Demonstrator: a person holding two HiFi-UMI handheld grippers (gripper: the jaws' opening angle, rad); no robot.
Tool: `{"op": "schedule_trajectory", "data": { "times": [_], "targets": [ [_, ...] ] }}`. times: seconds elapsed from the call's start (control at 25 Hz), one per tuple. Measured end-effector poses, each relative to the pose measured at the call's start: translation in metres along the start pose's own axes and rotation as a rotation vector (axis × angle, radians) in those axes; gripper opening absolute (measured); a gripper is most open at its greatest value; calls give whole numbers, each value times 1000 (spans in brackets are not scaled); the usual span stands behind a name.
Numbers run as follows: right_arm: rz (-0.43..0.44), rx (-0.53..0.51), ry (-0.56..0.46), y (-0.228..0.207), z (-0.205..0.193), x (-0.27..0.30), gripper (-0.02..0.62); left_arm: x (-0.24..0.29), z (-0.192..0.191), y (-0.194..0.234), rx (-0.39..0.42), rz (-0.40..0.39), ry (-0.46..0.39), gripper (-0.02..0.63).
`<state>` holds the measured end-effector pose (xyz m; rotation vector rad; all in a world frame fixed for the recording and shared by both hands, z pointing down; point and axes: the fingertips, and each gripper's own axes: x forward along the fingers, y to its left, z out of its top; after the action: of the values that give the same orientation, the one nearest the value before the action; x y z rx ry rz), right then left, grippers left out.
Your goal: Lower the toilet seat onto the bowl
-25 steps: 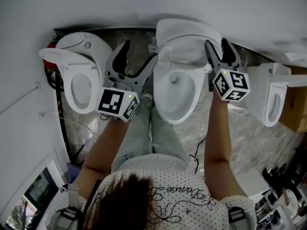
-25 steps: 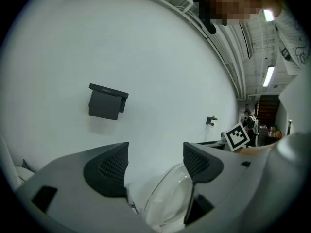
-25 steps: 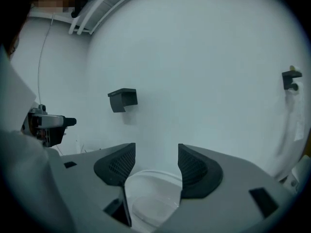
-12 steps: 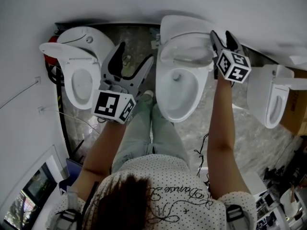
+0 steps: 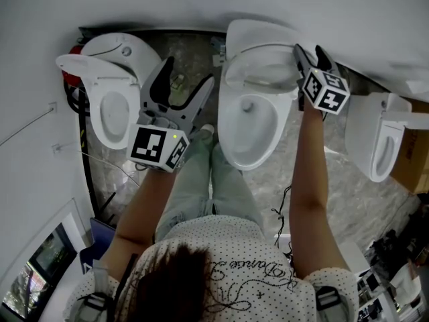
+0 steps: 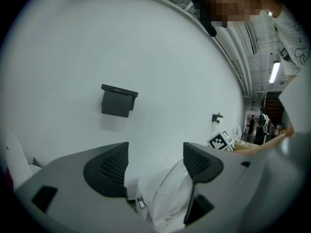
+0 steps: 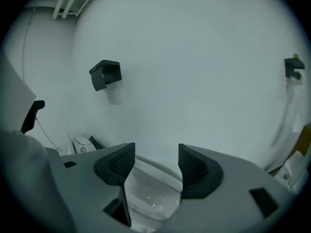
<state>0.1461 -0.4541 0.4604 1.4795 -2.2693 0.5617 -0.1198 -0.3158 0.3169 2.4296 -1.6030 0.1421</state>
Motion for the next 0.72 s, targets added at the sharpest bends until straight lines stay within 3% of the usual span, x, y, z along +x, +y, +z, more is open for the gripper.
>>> {"op": "schedule_trajectory", "data": {
  "times": [0.36,0.72],
  "targets": [
    [-16,-18,14,7,-1,3,270,-4,-2,0,-6,9,3,336],
    [39,-34,54,25,-13,-27,259,-12,-2,-8,-9,-7,3,336]
  ]
}}
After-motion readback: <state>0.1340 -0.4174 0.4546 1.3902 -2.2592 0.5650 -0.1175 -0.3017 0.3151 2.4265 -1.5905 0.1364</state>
